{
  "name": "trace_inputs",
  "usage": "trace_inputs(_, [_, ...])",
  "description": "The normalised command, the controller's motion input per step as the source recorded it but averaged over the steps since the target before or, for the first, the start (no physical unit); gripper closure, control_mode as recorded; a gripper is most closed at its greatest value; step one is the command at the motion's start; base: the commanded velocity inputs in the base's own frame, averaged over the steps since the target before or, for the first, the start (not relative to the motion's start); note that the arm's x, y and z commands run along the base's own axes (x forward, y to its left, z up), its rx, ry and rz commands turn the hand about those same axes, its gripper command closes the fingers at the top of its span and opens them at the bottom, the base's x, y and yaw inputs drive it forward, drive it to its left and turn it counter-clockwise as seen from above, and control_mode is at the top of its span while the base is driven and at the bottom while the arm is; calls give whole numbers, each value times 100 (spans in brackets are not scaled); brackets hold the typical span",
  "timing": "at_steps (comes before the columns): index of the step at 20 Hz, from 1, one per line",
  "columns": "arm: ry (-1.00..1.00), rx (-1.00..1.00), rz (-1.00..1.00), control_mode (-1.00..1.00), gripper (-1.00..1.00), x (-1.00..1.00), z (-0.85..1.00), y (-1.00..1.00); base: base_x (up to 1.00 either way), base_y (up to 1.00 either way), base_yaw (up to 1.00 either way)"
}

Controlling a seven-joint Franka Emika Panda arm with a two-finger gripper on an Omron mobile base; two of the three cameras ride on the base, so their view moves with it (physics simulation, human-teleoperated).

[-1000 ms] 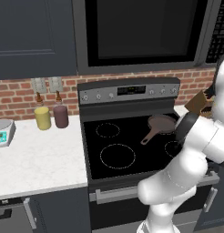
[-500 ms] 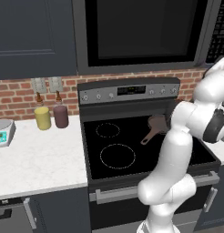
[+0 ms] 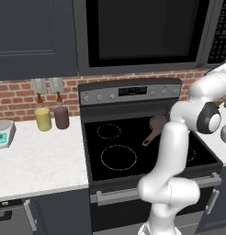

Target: Pick the kettle from the counter and place it on a stove burner. Then turn the burner on.

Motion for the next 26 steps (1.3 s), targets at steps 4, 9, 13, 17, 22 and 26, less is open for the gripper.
trace_inputs(4, [-2, 3, -1, -100, -100, 11, -37, -13, 0, 0, 0])
trace_inputs(9, [0, 3, 0, -100, -100, 9, -29, -10, 0, 0, 0])
trace_inputs(13, [0, 2, 0, -100, -100, 17, -20, -9, 0, 0, 0])
trace_inputs(17, [0, 0, 0, -100, -100, 20, -48, -10, 0, 0, 0])
trace_inputs(22, [0, 0, 0, -100, -100, 10, -46, -1, 0, 0, 0])
trace_inputs(26, [-7, -5, -3, -100, -100, 0, -29, 0, 0, 0, 0])
